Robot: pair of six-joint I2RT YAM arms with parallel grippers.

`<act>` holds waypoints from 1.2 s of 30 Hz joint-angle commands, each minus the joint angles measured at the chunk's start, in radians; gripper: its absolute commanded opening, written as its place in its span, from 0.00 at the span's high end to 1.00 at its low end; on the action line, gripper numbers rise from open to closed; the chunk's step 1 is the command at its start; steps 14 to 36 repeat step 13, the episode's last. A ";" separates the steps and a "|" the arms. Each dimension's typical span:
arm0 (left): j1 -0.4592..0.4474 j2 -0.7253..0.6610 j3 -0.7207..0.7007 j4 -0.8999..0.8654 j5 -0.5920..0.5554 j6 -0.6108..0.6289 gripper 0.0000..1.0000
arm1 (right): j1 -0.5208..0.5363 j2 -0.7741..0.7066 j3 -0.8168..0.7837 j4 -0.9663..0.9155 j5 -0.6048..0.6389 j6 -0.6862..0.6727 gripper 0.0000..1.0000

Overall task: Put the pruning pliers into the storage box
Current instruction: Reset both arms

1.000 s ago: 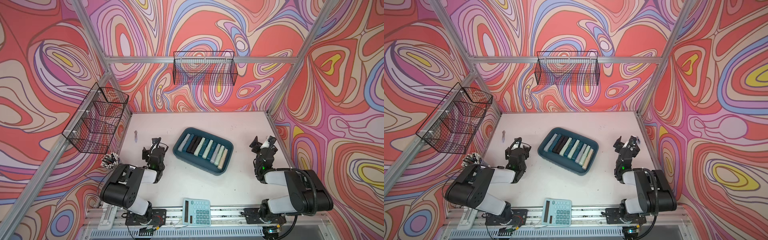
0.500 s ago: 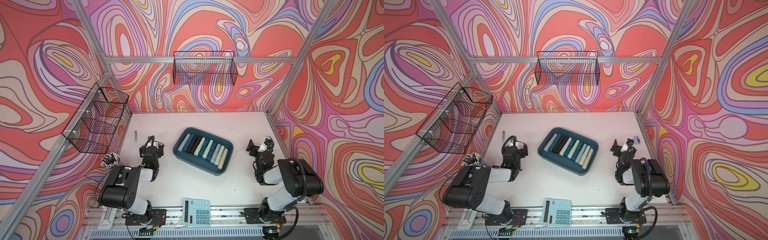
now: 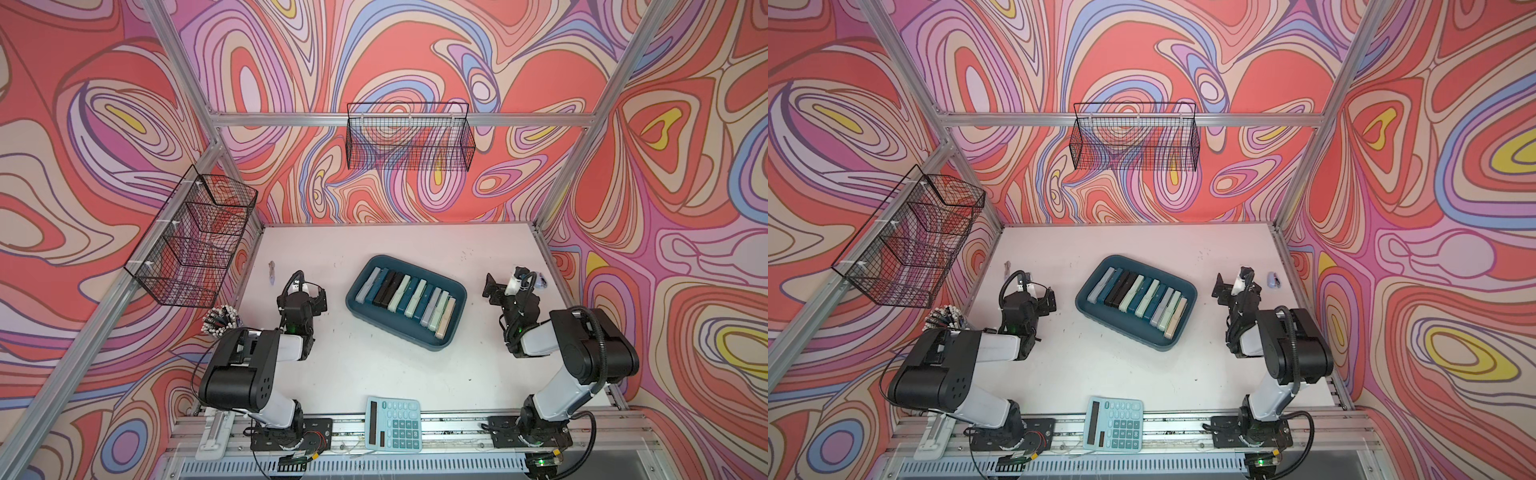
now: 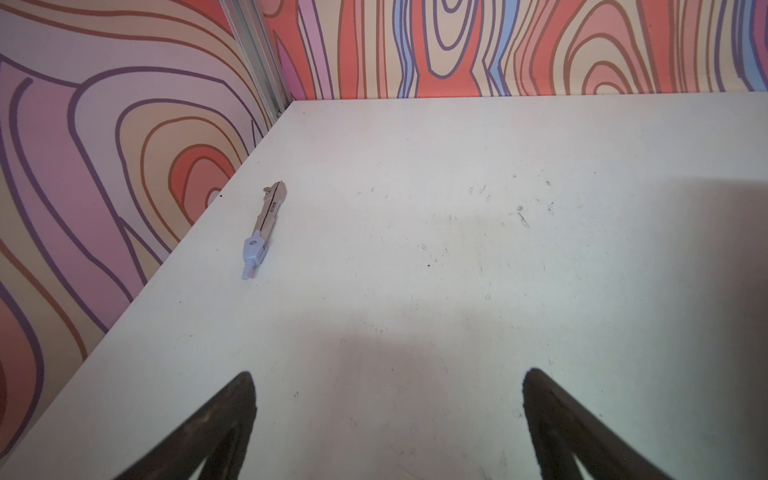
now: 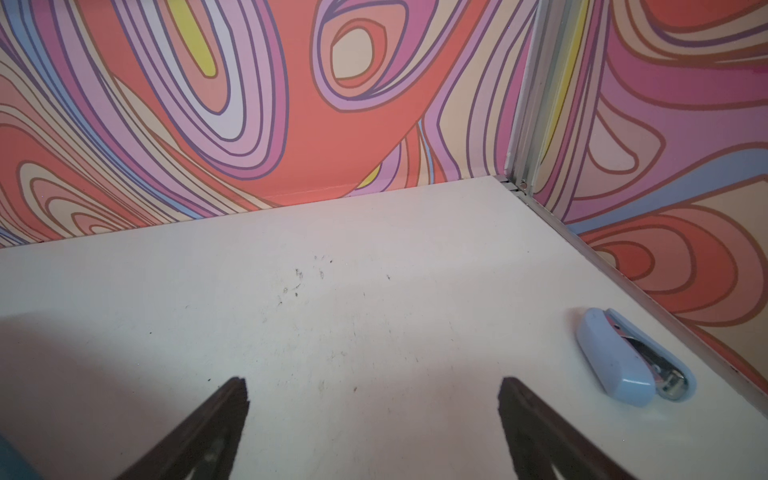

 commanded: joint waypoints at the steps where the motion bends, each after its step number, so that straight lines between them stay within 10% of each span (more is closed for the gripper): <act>1: 0.004 -0.002 0.004 0.013 0.012 -0.006 0.00 | 0.004 0.004 0.004 -0.010 0.006 -0.030 0.02; 36: 0.004 0.005 -0.002 0.034 0.010 -0.006 0.00 | 0.016 0.007 0.010 -0.023 0.026 -0.038 0.02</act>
